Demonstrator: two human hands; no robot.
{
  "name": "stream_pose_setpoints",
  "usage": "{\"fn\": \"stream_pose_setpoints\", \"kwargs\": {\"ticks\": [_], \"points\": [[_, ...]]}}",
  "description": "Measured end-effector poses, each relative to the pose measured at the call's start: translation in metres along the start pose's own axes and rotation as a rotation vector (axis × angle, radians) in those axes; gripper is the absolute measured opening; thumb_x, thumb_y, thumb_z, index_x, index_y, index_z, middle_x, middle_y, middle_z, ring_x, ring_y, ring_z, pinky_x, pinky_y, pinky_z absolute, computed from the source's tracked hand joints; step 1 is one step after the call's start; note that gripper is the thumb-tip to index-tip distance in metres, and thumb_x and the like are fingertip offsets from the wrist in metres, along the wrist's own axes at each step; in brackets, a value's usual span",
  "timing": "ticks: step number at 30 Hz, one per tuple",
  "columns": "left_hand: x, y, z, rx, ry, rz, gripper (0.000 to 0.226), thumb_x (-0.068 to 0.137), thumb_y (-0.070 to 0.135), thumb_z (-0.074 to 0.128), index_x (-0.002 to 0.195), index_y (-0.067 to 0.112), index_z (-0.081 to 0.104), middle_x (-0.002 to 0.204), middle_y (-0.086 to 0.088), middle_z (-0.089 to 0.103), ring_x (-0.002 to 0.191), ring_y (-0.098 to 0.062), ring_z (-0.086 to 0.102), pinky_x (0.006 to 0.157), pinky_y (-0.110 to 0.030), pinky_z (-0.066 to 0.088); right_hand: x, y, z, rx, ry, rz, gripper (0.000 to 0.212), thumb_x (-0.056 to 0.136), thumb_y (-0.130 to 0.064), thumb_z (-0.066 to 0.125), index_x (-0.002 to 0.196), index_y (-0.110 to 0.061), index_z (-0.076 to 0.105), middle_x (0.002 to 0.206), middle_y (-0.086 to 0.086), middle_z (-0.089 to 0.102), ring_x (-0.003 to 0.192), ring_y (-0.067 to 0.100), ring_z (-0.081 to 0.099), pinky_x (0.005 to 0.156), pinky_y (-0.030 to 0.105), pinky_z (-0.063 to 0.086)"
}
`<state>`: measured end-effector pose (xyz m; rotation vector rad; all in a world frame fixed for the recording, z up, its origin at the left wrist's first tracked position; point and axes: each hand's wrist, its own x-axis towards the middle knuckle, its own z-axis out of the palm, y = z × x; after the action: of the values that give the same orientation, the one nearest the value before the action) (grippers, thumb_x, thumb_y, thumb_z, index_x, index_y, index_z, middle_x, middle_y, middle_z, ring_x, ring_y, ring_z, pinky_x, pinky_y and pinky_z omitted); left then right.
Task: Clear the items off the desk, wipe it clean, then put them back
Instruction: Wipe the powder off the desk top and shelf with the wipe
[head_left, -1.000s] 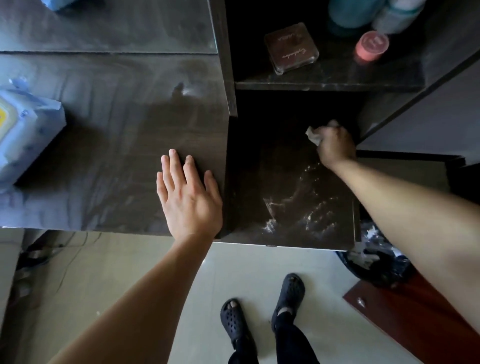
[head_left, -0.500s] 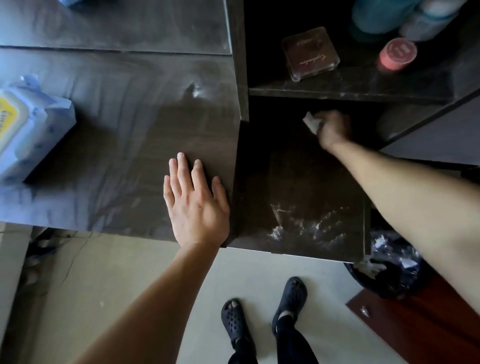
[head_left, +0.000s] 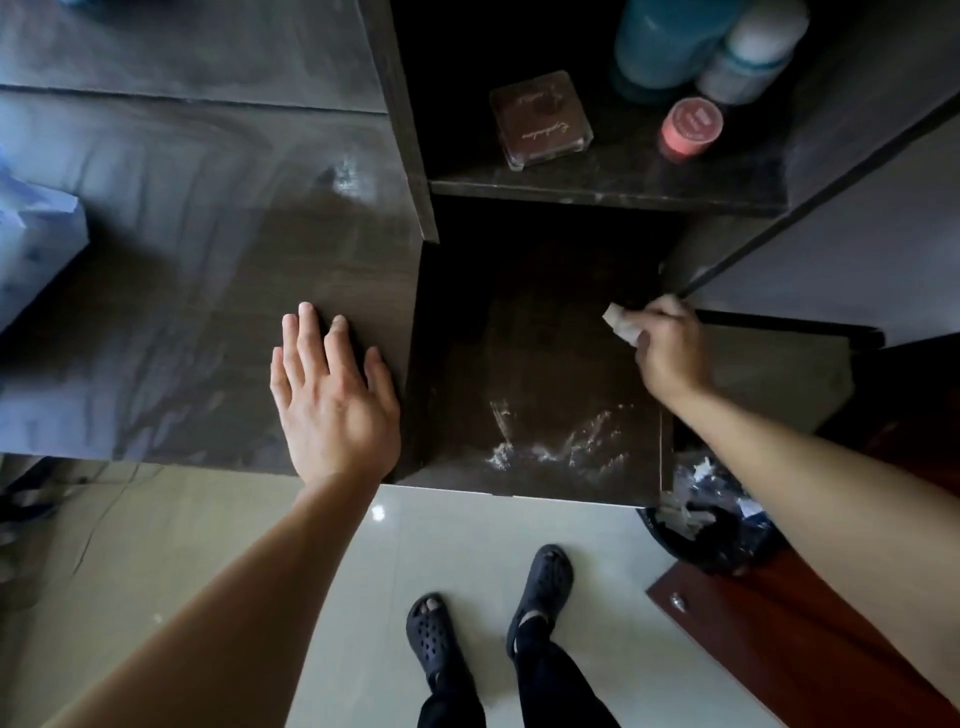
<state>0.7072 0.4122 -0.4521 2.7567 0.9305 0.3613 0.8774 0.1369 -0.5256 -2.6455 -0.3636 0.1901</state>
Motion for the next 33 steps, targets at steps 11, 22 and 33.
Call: {"fn": "stream_pose_setpoints", "kwargs": {"ticks": [11,22,33], "points": [[0.000,0.001,0.000,-0.022,0.010,0.008,0.041,0.096,0.026,0.042,0.131,0.004,0.047,0.150,-0.019,0.033,0.142,-0.032,0.023,0.117,-0.045,0.017,-0.099,0.024,-0.001,0.035,-0.229,-0.120,0.035,0.076,0.008,0.049,0.094,-0.008,0.074,0.086,0.008,0.060,0.077,0.027,0.058,0.064,0.037,0.049],[0.001,-0.001,0.000,-0.035,-0.008,0.018,0.043,0.097,0.028,0.039,0.132,0.004,0.045,0.151,-0.019,0.030,0.143,-0.032,0.020,0.117,-0.042,0.013,-0.180,0.012,0.028,-0.004,-0.009,0.096,0.048,0.064,0.013,0.048,0.101,-0.009,0.070,0.083,0.011,0.056,0.072,0.032,0.055,0.062,0.035,0.048],[0.002,-0.002,0.000,-0.032,-0.048,0.040,0.044,0.096,0.028,0.038,0.133,0.003,0.044,0.152,-0.019,0.028,0.143,-0.034,0.019,0.117,-0.045,0.013,-0.131,-0.009,0.008,0.450,-0.023,0.605,0.014,0.085,-0.001,0.055,0.077,-0.007,0.064,0.058,0.006,0.050,0.053,0.017,0.045,0.045,0.018,0.034]]}}
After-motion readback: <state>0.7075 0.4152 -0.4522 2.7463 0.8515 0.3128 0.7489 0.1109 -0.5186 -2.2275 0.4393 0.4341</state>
